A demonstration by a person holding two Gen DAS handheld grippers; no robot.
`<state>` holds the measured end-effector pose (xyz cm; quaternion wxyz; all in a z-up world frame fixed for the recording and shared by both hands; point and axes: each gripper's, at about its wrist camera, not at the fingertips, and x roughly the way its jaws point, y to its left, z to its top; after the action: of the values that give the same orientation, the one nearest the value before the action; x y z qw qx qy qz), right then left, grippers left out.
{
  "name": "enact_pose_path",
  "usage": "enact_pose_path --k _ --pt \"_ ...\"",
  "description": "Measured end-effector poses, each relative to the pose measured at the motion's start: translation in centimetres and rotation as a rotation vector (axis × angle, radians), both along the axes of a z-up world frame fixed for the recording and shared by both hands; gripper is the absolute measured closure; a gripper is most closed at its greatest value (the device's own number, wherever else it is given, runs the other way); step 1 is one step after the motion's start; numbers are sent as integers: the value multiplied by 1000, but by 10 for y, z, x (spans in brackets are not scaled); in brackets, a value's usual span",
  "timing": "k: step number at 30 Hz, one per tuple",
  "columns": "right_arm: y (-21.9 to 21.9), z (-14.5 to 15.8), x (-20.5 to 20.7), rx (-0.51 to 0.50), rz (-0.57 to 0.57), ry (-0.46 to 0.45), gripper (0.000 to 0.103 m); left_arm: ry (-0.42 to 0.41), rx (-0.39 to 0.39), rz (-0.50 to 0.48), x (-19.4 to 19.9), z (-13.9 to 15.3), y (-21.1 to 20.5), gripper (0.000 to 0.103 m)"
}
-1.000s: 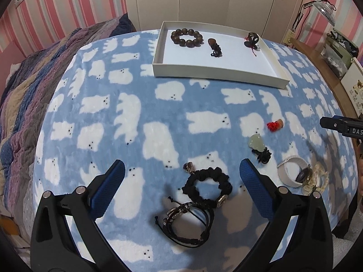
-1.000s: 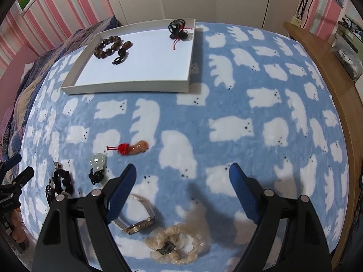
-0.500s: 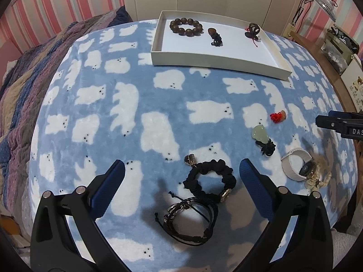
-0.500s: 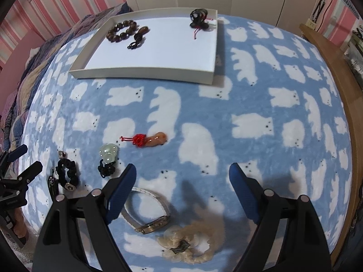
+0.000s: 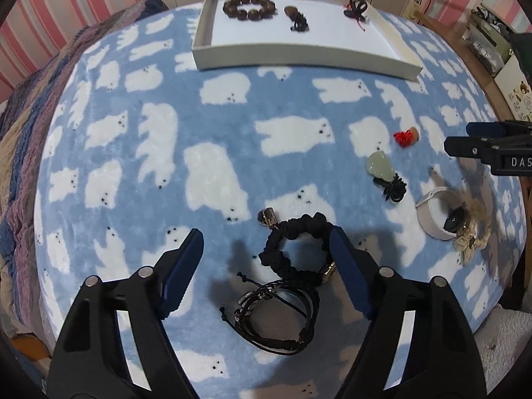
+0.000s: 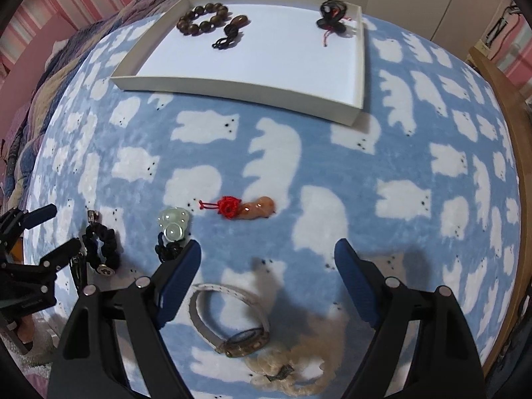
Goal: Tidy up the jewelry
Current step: 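Grasp the black beaded bracelet with left tool while right tool grasps the red-knot charm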
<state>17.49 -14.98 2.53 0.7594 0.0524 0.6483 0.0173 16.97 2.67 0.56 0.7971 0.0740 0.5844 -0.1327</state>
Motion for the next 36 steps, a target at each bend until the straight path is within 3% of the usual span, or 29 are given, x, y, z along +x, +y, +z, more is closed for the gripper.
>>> enact_pose_path --k 1,3,7,15,18,22,27,36 --pt "2 -3 3 -1 8 9 22 12 -2 -4 2 -3 -1 28" --pt "6 -7 8 -3 24 26 34 28 -1 -11 4 -7 -2 34" --pt "14 -17 17 11 55 60 38 52 20 -21 9 -16 -6 41" --pt "32 -29 24 21 108 86 58 93 44 -46 15 -33 -13 54" --pt "38 -30 27 17 122 90 63 99 38 -60 16 -35 -16 64" --pt "47 -32 31 5 144 92 67 104 35 -73 17 -36 -21 72" --pt "54 -37 34 -9 168 110 74 101 38 -80 19 -38 -24 75" --pt "59 -45 39 -19 177 113 77 94 33 -77 27 -36 -24 82"
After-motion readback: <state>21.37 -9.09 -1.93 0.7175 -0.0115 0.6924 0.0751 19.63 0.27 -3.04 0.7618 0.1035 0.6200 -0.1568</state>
